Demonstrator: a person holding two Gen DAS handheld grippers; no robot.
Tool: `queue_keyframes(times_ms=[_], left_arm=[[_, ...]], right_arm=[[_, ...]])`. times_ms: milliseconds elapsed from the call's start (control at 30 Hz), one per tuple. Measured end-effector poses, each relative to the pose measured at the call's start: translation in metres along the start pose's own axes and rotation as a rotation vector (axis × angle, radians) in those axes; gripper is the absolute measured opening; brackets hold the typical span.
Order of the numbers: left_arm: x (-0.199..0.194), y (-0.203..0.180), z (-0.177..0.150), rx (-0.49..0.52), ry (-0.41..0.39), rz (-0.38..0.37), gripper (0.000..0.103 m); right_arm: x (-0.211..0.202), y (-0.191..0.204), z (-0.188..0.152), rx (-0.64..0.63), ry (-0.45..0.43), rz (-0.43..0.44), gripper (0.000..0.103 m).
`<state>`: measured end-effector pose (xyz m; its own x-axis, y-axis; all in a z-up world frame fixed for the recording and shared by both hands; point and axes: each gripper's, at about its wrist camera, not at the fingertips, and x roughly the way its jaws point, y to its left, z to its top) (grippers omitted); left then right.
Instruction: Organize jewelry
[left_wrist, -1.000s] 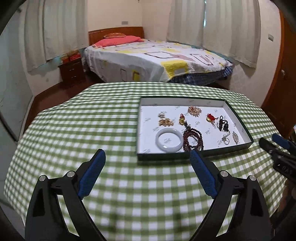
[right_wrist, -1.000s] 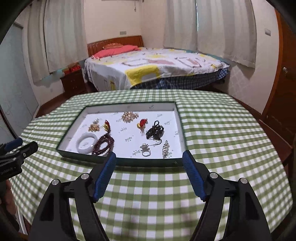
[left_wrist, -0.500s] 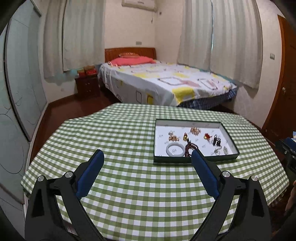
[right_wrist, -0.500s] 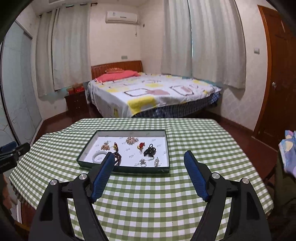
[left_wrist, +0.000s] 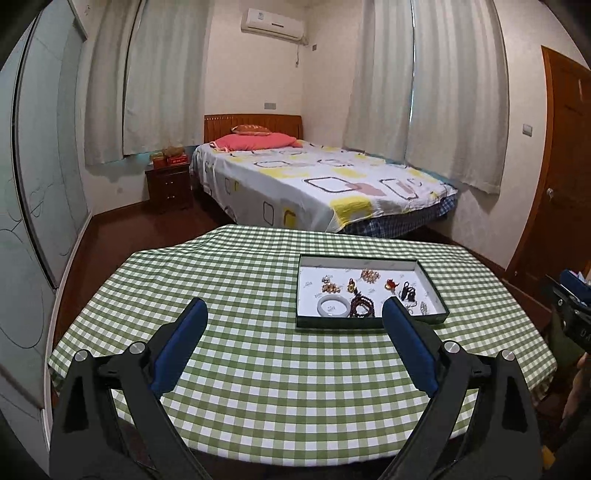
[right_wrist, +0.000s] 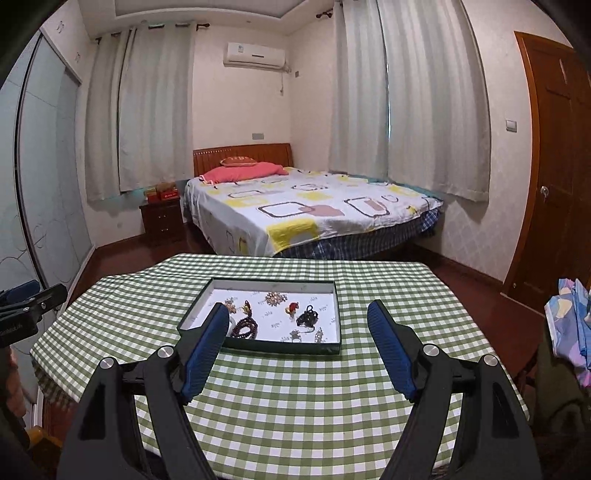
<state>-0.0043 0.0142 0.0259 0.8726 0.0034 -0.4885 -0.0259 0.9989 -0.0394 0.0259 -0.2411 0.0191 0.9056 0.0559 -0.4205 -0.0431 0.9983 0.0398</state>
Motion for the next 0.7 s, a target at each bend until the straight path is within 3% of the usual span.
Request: queue_keyframes(times_ms=[700], left_arm=[[-0.008, 0.002, 0.000, -0.010, -0.022, -0.012, 0.093]], right_arm=[[-0.012, 0.002, 0.002, -0.008, -0.031, -0.002, 0.075]])
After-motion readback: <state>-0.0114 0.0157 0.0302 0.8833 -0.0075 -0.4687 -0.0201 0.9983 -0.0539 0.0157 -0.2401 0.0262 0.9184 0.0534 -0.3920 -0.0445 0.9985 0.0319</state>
